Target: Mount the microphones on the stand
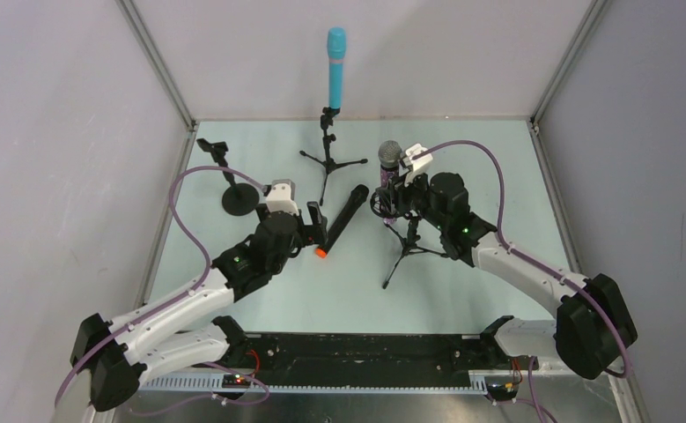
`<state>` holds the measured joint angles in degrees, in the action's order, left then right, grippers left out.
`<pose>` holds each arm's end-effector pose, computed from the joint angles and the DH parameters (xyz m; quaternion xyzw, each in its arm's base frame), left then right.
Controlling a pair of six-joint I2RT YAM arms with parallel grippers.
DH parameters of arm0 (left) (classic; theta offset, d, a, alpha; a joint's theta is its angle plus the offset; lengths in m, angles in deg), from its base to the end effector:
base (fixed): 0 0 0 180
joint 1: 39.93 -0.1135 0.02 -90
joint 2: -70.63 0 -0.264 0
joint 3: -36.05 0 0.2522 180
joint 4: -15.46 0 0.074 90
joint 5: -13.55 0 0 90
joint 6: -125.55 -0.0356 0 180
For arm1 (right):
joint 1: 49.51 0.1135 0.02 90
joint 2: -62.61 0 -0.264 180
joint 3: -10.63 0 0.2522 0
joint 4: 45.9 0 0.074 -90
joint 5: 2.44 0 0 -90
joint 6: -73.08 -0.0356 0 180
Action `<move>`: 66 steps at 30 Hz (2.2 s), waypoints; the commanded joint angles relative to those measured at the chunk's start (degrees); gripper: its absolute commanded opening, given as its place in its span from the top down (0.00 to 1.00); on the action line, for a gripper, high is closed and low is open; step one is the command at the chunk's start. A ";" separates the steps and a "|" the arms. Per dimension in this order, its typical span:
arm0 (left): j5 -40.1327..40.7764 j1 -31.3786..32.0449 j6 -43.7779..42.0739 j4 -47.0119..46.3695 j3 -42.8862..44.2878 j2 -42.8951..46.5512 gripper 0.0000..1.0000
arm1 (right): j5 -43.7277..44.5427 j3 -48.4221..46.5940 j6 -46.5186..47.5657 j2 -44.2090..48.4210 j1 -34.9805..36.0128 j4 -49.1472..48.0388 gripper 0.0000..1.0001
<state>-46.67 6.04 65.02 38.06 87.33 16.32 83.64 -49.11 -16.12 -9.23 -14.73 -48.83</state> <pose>0.1603 -0.1404 0.2692 -0.0181 0.8291 -0.1429 0.5402 0.2388 0.1688 0.2940 -0.2536 0.7178 0.2142 0.6121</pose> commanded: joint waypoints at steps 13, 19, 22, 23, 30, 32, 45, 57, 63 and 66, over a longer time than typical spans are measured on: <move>1.16 -0.20 1.14 -3.48 0.56 1.72 0.02 | -1.74 0.01 -5.01 5.43 0.37 -5.59 0.24; 0.89 -0.21 1.50 -3.42 0.54 1.82 0.02 | -1.69 -0.01 -5.22 6.60 0.30 -5.38 0.18; 0.54 -0.26 1.63 -3.45 0.43 1.72 0.02 | -1.87 0.00 -5.55 7.26 0.35 -5.39 0.16; 0.50 -0.27 1.63 -3.42 0.44 1.74 0.02 | -2.01 0.01 -5.61 7.42 0.36 -5.44 0.15; 0.02 -0.19 2.68 -3.48 -0.42 1.88 0.02 | -2.32 0.01 -6.40 9.52 0.33 -5.43 0.12; -0.08 -0.26 2.96 -3.45 -0.65 2.14 0.02 | -2.30 0.01 -6.39 10.35 0.32 -5.08 0.11; -1.50 -0.25 4.22 -3.45 -2.21 4.15 0.02 | 0.64 0.01 -3.18 19.05 0.35 7.25 0.03; -3.79 -0.19 8.26 -3.41 -4.38 6.10 0.02 | 2.50 3.11 -2.91 27.16 0.13 23.49 0.01; -4.90 -0.22 10.26 -3.36 -5.23 6.15 0.02 | 1.87 7.29 -3.68 29.45 0.17 26.75 0.01; -5.49 -0.25 11.07 -3.38 -5.41 6.21 0.02 | 0.98 8.67 -4.03 28.98 0.18 26.09 0.01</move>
<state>-51.32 6.04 73.50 36.25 82.37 21.57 85.15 -41.78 -19.86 19.45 -14.71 -23.39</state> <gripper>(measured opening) 0.985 0.993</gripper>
